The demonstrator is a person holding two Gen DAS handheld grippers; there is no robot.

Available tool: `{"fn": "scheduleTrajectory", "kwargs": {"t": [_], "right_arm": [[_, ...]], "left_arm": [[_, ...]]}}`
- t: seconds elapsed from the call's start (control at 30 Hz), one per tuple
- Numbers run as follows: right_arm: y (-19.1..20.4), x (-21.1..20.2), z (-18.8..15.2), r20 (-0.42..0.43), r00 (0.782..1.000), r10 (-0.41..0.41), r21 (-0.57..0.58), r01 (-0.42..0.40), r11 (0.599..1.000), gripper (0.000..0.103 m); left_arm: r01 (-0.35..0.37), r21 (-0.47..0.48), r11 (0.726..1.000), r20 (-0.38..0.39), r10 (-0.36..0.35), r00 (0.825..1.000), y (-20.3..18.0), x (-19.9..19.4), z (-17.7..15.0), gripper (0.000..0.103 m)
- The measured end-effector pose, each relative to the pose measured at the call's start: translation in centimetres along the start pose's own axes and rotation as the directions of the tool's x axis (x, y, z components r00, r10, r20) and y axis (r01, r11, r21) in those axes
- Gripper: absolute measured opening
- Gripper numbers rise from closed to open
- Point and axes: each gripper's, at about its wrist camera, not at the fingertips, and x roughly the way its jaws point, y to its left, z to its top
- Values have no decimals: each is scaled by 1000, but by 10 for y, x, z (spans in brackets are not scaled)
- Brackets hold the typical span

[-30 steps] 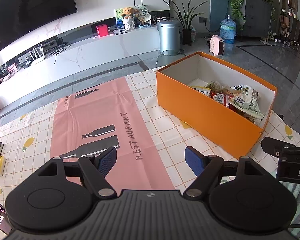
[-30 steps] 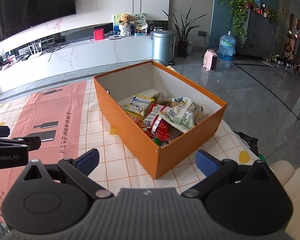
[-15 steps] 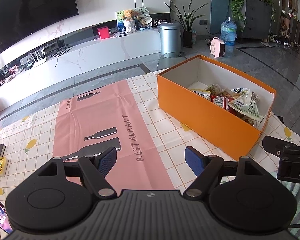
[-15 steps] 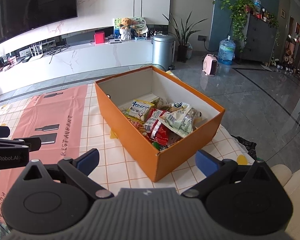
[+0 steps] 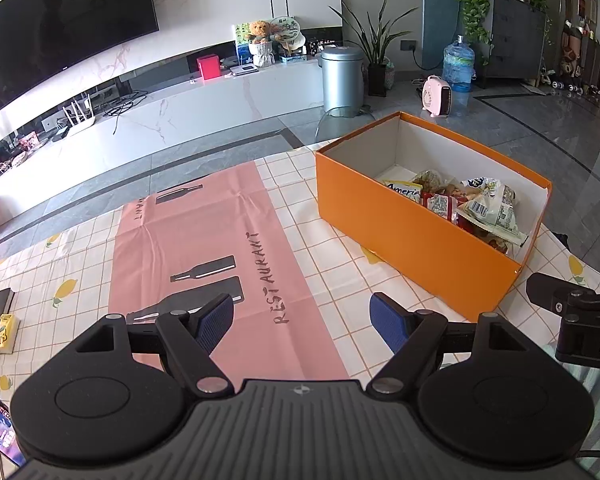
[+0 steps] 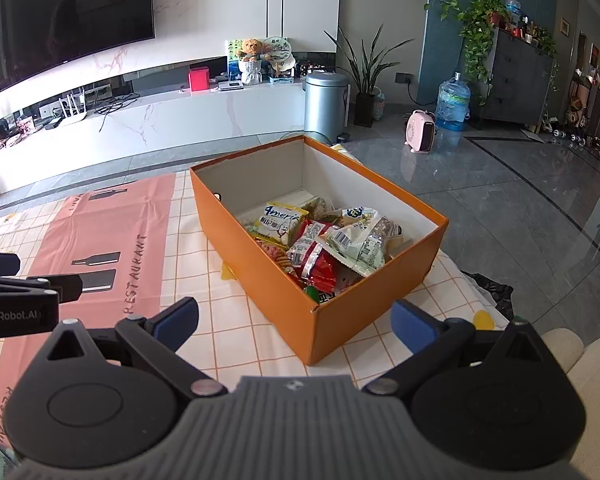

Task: Organize snacks

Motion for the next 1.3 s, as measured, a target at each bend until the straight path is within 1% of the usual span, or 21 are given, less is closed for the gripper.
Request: {"fn": "scheduleTrajectory", "kwargs": {"t": [1.3], "right_arm": [[2, -5, 1, 9, 1000, 1, 9, -1, 1000, 99]], "left_arm": [[-5, -3, 1000, 0, 5, 1000, -2, -4, -1, 91]]}}
